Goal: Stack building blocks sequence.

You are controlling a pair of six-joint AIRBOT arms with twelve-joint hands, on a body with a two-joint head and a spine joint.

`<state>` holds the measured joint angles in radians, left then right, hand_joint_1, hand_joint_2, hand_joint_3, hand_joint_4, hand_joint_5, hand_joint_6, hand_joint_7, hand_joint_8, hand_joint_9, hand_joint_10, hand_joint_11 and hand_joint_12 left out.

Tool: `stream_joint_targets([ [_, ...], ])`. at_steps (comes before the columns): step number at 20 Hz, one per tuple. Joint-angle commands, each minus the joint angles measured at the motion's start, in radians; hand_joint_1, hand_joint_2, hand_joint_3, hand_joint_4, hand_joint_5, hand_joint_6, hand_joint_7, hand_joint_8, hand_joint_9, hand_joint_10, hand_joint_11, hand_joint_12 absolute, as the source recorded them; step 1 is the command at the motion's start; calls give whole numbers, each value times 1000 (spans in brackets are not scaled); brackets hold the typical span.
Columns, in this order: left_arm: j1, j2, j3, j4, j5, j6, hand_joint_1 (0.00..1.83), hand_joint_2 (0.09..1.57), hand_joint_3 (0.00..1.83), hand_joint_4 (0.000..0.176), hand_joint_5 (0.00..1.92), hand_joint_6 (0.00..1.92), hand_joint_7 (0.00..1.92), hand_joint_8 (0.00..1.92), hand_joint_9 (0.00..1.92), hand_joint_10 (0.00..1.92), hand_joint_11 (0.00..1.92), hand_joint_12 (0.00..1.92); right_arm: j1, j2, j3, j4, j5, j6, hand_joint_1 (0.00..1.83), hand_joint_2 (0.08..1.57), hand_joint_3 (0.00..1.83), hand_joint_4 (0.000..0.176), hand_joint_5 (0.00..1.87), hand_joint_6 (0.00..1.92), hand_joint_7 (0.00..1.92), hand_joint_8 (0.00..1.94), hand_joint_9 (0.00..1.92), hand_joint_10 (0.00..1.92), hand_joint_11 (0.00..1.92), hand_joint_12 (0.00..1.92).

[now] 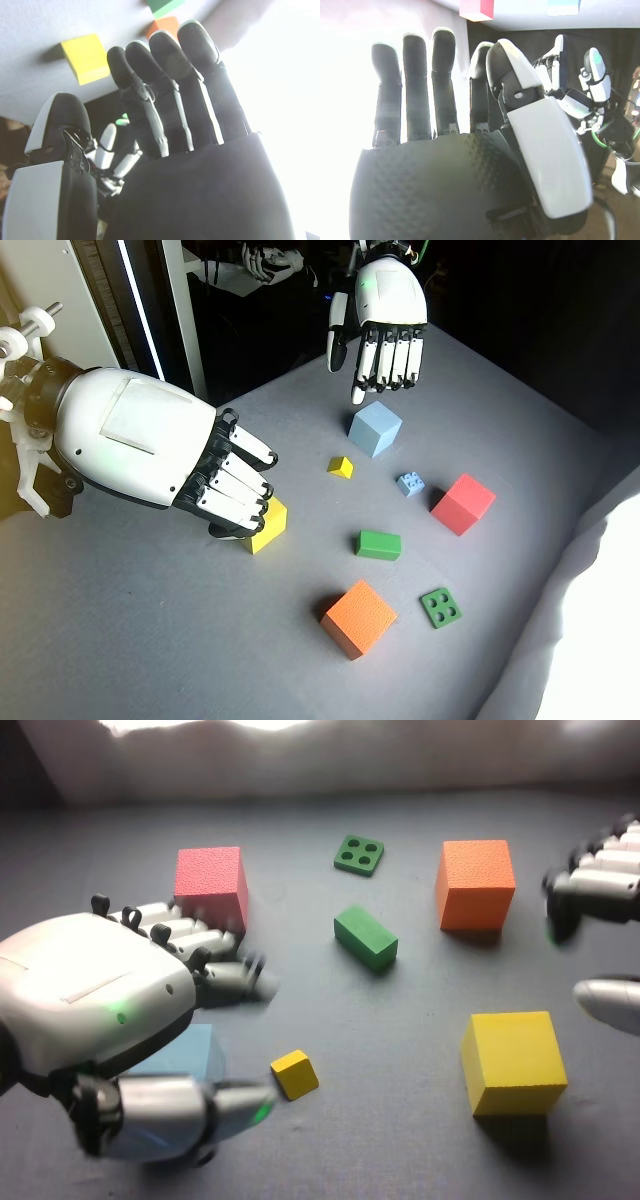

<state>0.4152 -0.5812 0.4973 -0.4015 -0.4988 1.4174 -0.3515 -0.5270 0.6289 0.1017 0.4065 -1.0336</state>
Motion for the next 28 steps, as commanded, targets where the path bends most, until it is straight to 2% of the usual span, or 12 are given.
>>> stream_joint_targets([
  [1,-10,9,-3,13,-98,5,0,1271,14,0,106,1,98,3,59,2,0,62,13,11,0,2,109,-5,0,1387,11,0,82,15,81,6,36,16,13,9],
  [6,-5,9,5,0,-87,5,6,1266,1,0,114,0,115,1,77,0,2,116,10,13,0,2,105,-46,0,1384,4,0,82,10,81,8,41,13,15,7],
  [8,-5,9,14,-1,-87,6,264,1148,4,0,159,3,173,4,143,6,0,404,12,14,-2,45,98,-46,0,1387,4,0,70,2,70,2,35,8,8,7],
  [10,-5,6,21,-6,-87,10,335,1160,5,0,68,1,83,5,66,0,0,254,25,13,-11,174,97,-126,0,1392,6,0,22,0,15,0,2,0,0,0],
  [12,-7,0,25,-35,-87,42,624,1114,0,0,100,3,109,4,93,5,0,375,42,12,-25,314,99,-251,0,1406,11,0,34,7,19,4,0,0,0,0],
  [13,-11,-6,26,-72,-85,79,678,1076,0,0,137,3,147,3,137,6,0,512,42,12,-27,326,99,-266,0,1403,9,0,48,12,33,10,1,0,0,0],
  [14,-12,-9,26,-108,-72,117,694,1131,11,0,27,0,29,0,39,0,0,303,41,12,-28,326,98,-276,0,1403,8,0,56,15,44,13,11,5,0,0],
  [15,-12,-12,26,-134,-61,143,839,1153,10,0,5,0,5,0,7,0,0,180,40,11,-28,326,98,-279,0,1401,7,0,60,16,45,13,13,5,0,0],
  [16,-4,-23,27,-183,-51,177,874,1176,18,0,0,0,0,0,1,0,0,154,40,11,-30,329,98,-279,0,1403,7,0,76,20,61,16,27,10,7,3],
  [19,10,-62,24,-295,-47,272,1069,1139,0,0,0,0,0,0,15,2,0,272,40,11,-36,332,104,-283,0,1411,8,0,77,17,62,13,23,9,0,0],
  [23,29,-116,20,-472,-50,415,1209,1132,0,0,0,0,0,0,14,3,0,294,40,10,-47,332,104,-326,0,1420,9,0,56,5,29,3,0,0,0,0],
  [28,17,-165,56,-569,-62,509,1204,1132,0,0,0,0,0,0,36,4,0,364,40,10,-47,332,106,-326,0,1431,10,0,64,15,38,14,6,2,0,0],
])
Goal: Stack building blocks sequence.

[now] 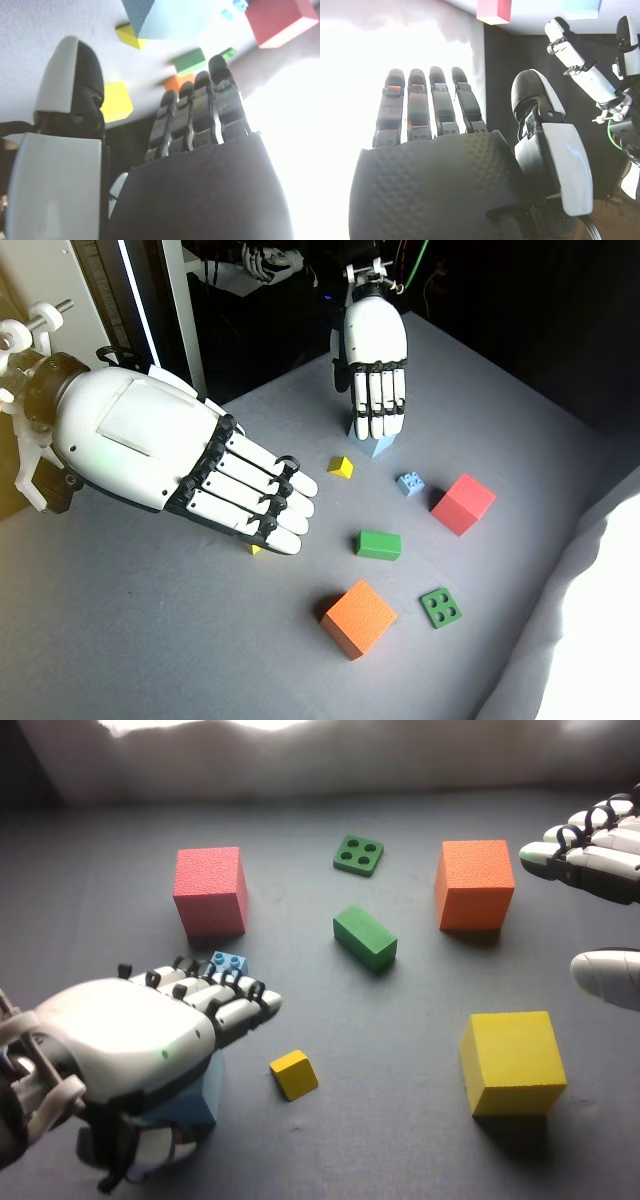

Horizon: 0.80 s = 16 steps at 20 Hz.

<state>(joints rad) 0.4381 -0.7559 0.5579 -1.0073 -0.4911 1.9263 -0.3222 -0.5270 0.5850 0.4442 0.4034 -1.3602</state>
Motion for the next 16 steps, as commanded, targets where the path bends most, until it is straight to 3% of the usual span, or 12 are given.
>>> stream_joint_targets([
  [1,-12,3,6,22,-70,18,1205,1140,2,0,0,0,0,0,17,6,0,309,11,10,-3,-11,111,1,0,1433,10,0,73,18,48,17,12,5,0,0],
  [2,-18,-3,16,5,-70,36,1175,1155,6,0,0,0,0,0,3,0,0,241,11,10,-3,-11,112,1,0,1433,10,0,69,15,41,12,3,1,0,0],
  [5,-25,-13,41,-55,-75,89,1169,1149,2,0,0,0,0,0,24,2,0,281,11,10,-3,-11,114,1,0,1434,8,0,65,11,45,12,0,0,0,0],
  [7,-25,-14,50,-95,-80,122,1181,1118,0,0,0,0,17,3,67,10,0,393,11,11,-3,-11,120,1,0,1437,8,0,63,9,41,8,0,0,0,0],
  [9,-25,-14,53,-124,-80,150,1134,1143,6,0,0,0,0,0,10,0,0,243,11,11,-3,-11,123,1,0,1440,8,0,74,12,52,11,5,2,0,0],
  [12,-25,-15,49,-186,-80,208,1147,1139,2,0,0,0,0,0,10,4,0,227,10,11,-3,-11,123,1,75,1431,0,0,134,26,115,22,66,21,39,22],
  [13,-25,-17,49,-201,-81,223,1177,1126,0,0,0,0,0,0,31,8,0,274,10,11,-3,-11,123,1,49,1438,3,0,136,19,119,14,71,18,27,23],
  [15,-25,-22,49,-229,-81,255,1116,1149,4,0,0,0,0,0,1,0,0,177,10,11,-3,-11,124,1,2,1459,11,0,105,2,82,2,26,2,0,0],
  [16,-25,-26,51,-240,-84,266,1179,1119,0,0,0,0,0,0,23,4,0,244,10,11,-3,-11,125,1,1,1459,10,0,103,1,80,1,28,3,0,0],
])
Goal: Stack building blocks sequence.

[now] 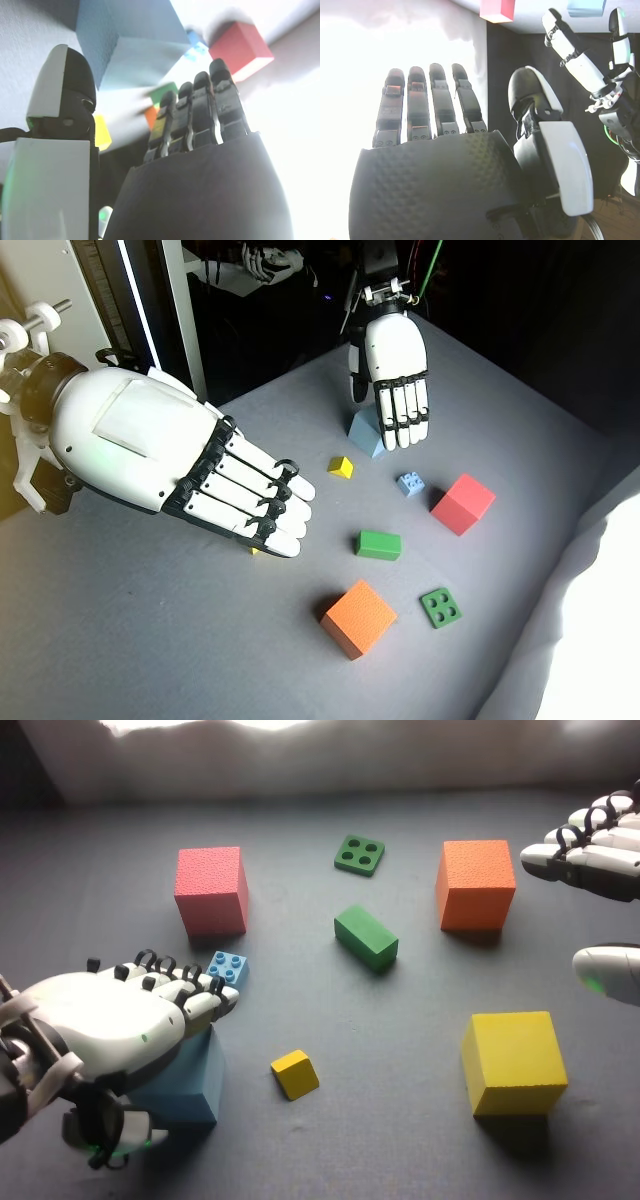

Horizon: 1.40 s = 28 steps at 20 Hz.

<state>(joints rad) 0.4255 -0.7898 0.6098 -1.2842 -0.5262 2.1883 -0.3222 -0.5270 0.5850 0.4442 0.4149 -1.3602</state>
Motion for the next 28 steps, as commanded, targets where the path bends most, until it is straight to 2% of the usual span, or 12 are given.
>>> stream_joint_targets([
  [1,-12,3,1,27,-51,13,1193,1112,0,0,0,0,0,0,32,5,0,276,10,11,-3,-11,115,1,0,1458,8,0,100,0,78,0,29,3,0,0],
  [4,-12,-23,17,0,-56,29,1131,1132,5,0,0,0,0,0,14,2,0,215,10,11,-3,-11,120,1,0,1463,9,0,80,0,55,0,3,0,0,0],
  [6,-12,-38,22,-8,-64,35,1195,1133,5,0,20,2,3,2,39,2,0,215,10,11,-3,-11,124,1,6,1464,5,0,118,10,98,9,40,11,0,0],
  [10,-12,-53,30,-21,-83,45,1225,1098,0,0,154,14,134,13,176,19,0,594,10,11,-3,-11,132,1,6,1466,2,0,106,1,80,0,35,4,0,0],
  [13,-12,-53,38,-22,-85,46,1178,1123,2,0,300,15,367,13,401,32,0,1069,10,11,-3,-11,133,1,35,1465,0,0,105,0,74,0,29,0,0,0],
  [19,-12,-53,39,-29,-87,47,1279,1124,0,0,773,22,904,32,878,89,390,1058,10,11,-3,-11,137,1,10,1469,1,0,115,2,92,2,46,3,1,0],
  [20,-13,-53,38,-32,-87,47,1351,1186,5,0,733,1046,904,1156,742,1410,515,1269,10,11,-3,-11,138,1,1,1471,1,0,111,1,87,0,42,1,0,0],
  [22,-15,-53,38,-34,-87,48,1352,1195,1,0,734,1078,893,1219,727,1469,521,1300,10,11,-3,-11,138,1,0,1470,1,0,111,1,88,1,42,1,0,0],
  [24,-20,-54,37,-39,-87,55,1259,1135,0,0,937,843,966,1233,776,1105,546,1353,10,11,-3,-11,140,1,0,1468,0,0,123,6,104,7,54,6,2,1],
  [25,-24,-54,37,-42,-87,60,1340,1164,1,0,871,902,917,1242,741,1390,535,1387,10,11,-3,-11,141,1,0,1469,0,0,103,0,88,1,38,0,0,0],
  [26,-28,-55,36,-46,-87,65,1350,1187,2,0,828,957,877,1297,700,1496,538,1419,10,11,-3,-11,142,0,39,1469,0,0,134,11,114,8,60,8,13,7],
  [28,-43,-57,35,-61,-86,86,1352,1197,0,0,795,1004,876,1300,680,1529,517,1442,10,11,-3,-11,142,0,17,1467,0,0,122,3,107,2,50,3,0,0],
])
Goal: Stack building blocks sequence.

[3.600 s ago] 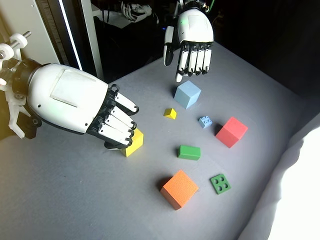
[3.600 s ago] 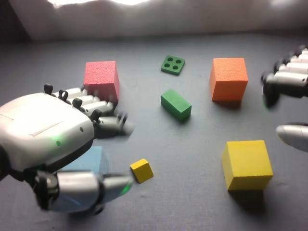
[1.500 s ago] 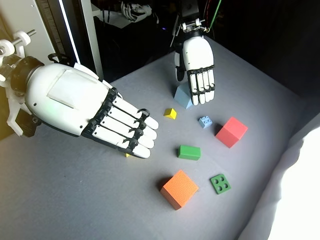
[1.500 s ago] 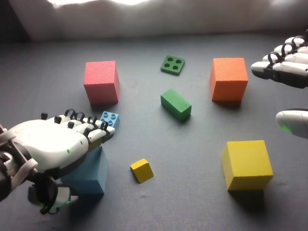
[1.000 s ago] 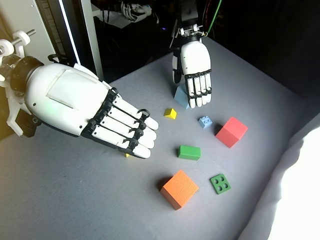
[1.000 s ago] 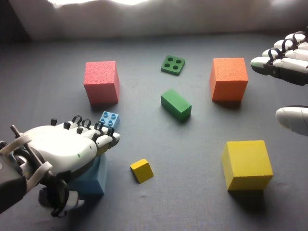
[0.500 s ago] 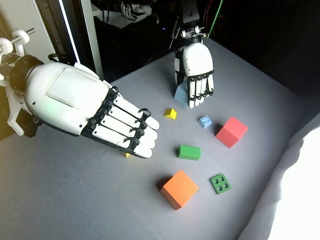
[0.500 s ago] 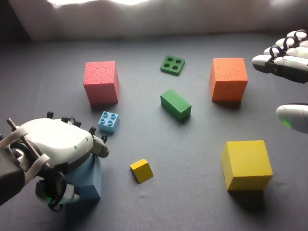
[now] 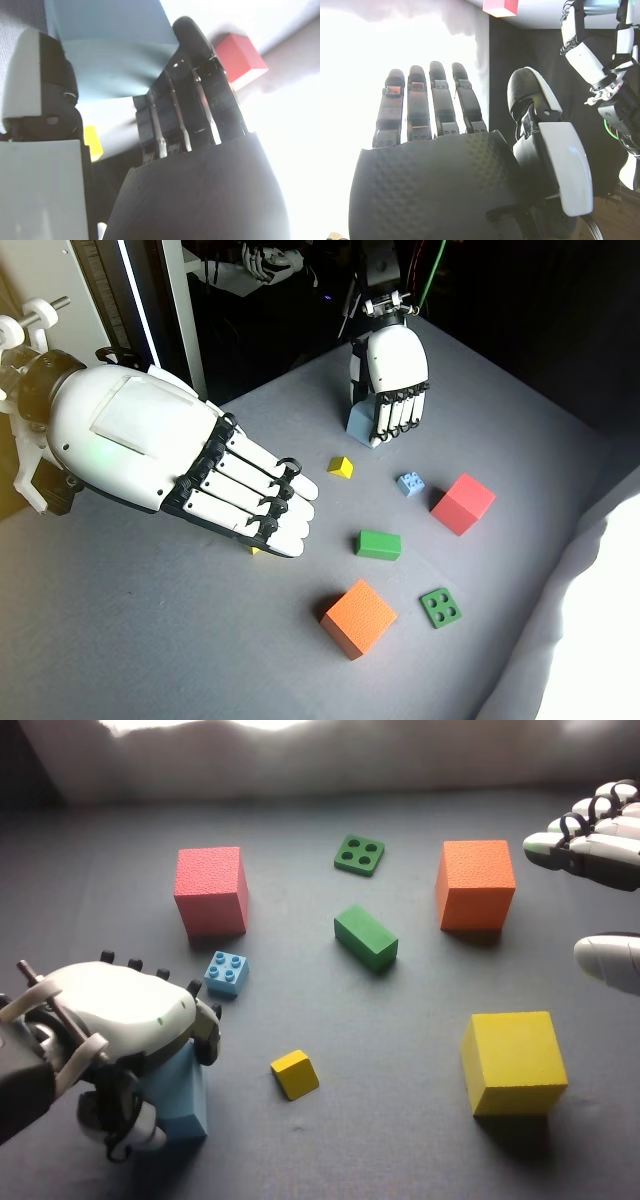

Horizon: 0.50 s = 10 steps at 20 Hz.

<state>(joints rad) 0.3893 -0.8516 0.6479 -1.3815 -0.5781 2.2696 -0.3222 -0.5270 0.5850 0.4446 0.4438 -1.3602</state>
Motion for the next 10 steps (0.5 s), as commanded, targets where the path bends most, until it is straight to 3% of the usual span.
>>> stream_joint_targets([
  [1,-20,5,-3,26,-32,22,1348,1209,2,0,752,1075,862,1311,664,1555,481,1471,10,11,-3,-11,113,-1,20,1472,2,0,127,5,112,4,48,2,0,0],
  [4,-55,4,-2,11,-32,56,1359,1174,0,0,835,972,915,1215,726,1463,513,1407,10,11,-3,-11,113,-2,0,1469,0,0,132,5,113,3,46,1,0,0],
  [8,-127,-8,18,-18,-25,109,1356,1182,0,0,822,1006,900,1249,707,1475,518,1422,9,11,-3,-11,113,-2,0,1473,2,0,125,0,110,0,54,2,4,4],
  [10,-178,-19,36,-75,-6,189,1353,1194,0,0,769,1065,900,1250,691,1504,453,1453,9,11,-3,-11,113,-3,15,1473,1,0,135,4,121,4,72,7,21,15],
])
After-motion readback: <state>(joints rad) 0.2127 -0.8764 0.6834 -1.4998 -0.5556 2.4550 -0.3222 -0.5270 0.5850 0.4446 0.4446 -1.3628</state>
